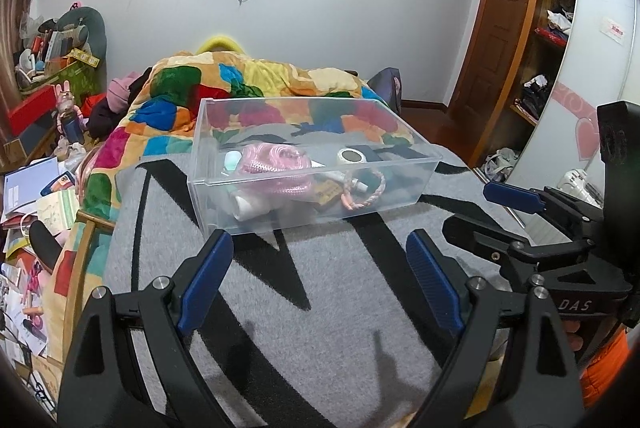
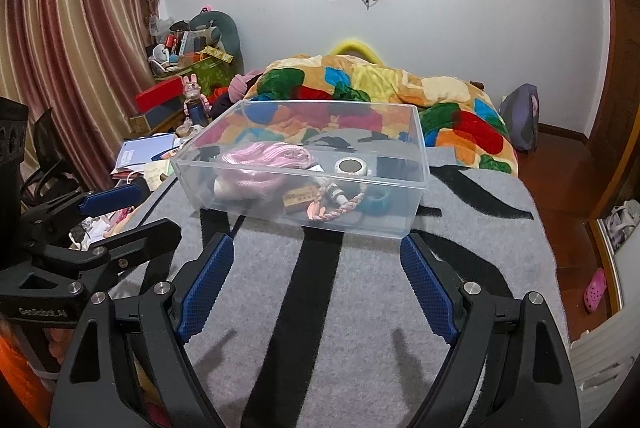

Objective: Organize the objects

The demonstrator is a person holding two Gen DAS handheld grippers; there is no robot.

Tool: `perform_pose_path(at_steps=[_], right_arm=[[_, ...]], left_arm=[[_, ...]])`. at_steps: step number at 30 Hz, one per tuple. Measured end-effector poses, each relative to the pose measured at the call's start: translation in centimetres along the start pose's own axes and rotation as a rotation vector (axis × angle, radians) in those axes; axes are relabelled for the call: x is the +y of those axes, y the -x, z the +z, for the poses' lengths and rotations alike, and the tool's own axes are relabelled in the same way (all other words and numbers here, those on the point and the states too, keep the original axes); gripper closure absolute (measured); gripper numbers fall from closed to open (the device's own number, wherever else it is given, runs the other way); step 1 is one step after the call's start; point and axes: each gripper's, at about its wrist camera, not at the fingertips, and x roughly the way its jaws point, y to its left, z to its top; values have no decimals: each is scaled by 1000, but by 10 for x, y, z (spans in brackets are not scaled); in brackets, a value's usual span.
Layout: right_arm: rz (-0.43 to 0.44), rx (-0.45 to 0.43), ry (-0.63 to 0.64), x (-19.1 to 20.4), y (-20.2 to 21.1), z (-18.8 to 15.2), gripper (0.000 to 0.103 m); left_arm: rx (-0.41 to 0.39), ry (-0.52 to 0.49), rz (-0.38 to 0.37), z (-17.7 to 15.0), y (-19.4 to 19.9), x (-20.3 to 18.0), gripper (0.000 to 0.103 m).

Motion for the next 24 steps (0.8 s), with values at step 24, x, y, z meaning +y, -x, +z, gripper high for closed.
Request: perform_pose_path(at_steps=[24], right_arm=[[2,1,4,2,2,-1,20]], left_arm=[[-1,6,-6,0,1,1,14]])
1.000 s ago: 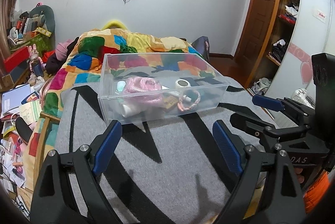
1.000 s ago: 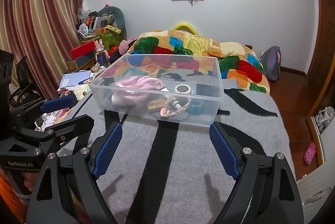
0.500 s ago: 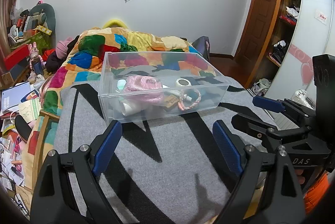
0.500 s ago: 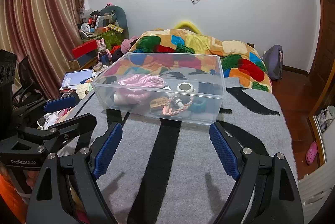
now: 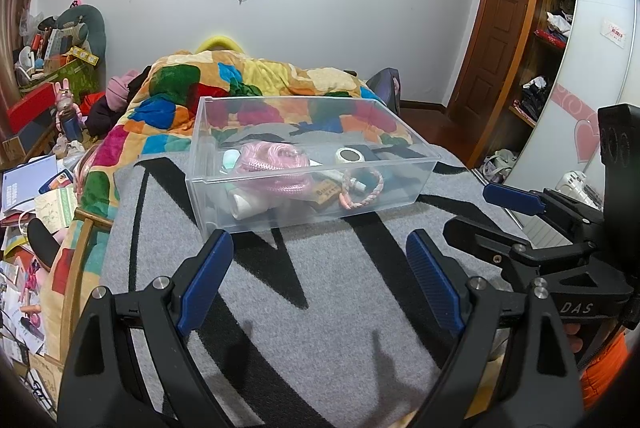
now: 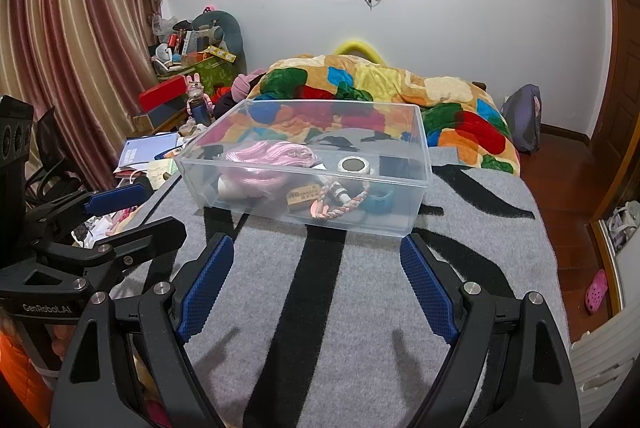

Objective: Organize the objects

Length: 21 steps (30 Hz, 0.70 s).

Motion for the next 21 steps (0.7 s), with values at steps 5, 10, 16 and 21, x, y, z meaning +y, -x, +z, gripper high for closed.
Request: perform_pose_path(at_steps=[5,10,16,21], right_arm=[[1,0,0,0,0,0,20],[1,-2,2,1,0,-1,20],[1,0,-3,1,1,-2,20],[1,1,-5,2,1,-2,20]], left_arm=[[0,0,0,0,0,0,14],[0,1,-1,0,0,0,14],[6,3,-11,-3,-3,-4,14],[8,4,-16,-3,-3,-4,14]])
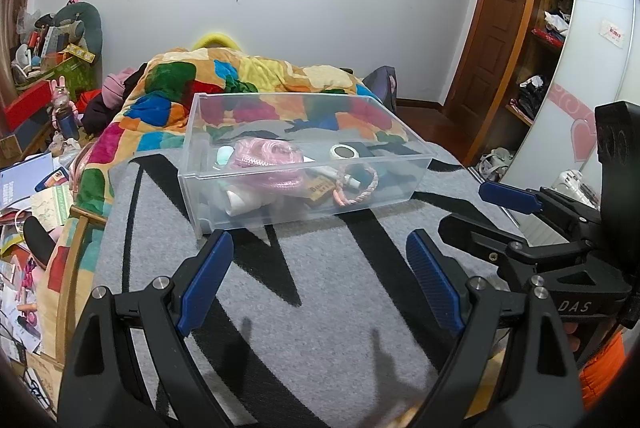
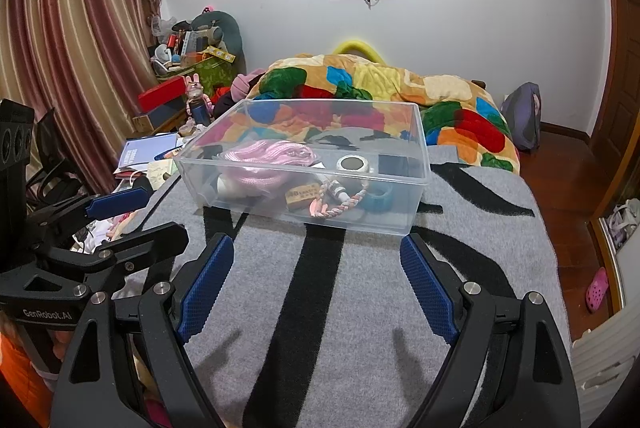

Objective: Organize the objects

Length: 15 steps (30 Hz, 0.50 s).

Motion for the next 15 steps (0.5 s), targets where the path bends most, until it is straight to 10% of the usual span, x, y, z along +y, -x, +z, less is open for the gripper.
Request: perform_pose_path(at_steps=[15], right_arm=[[-2,8,-17,-6,-3,-1,20]], left_arm=[[-9,-9,0,1,4,-3,14]])
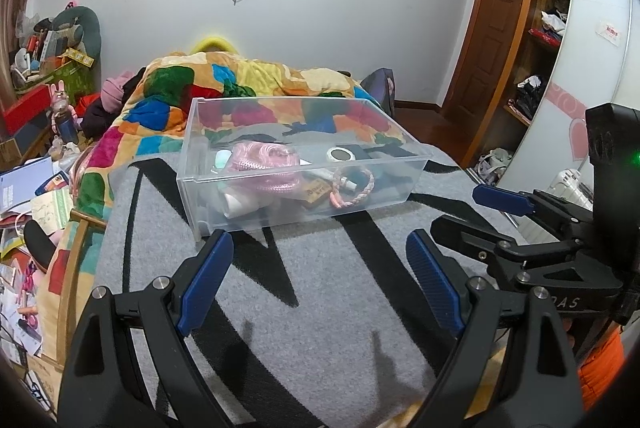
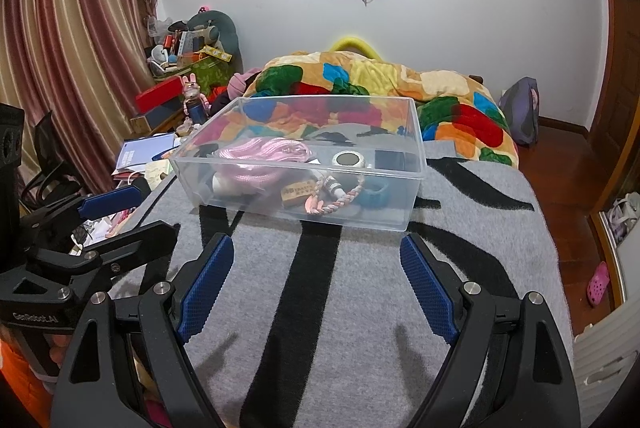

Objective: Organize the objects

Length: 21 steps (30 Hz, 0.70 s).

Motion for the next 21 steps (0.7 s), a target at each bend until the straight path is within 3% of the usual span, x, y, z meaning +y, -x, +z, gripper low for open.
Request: perform_pose_path(at_steps=[21], right_arm=[[0,15,-9,0,-4,-2,20]], left_arm=[[3,11,-22,1,2,1,14]])
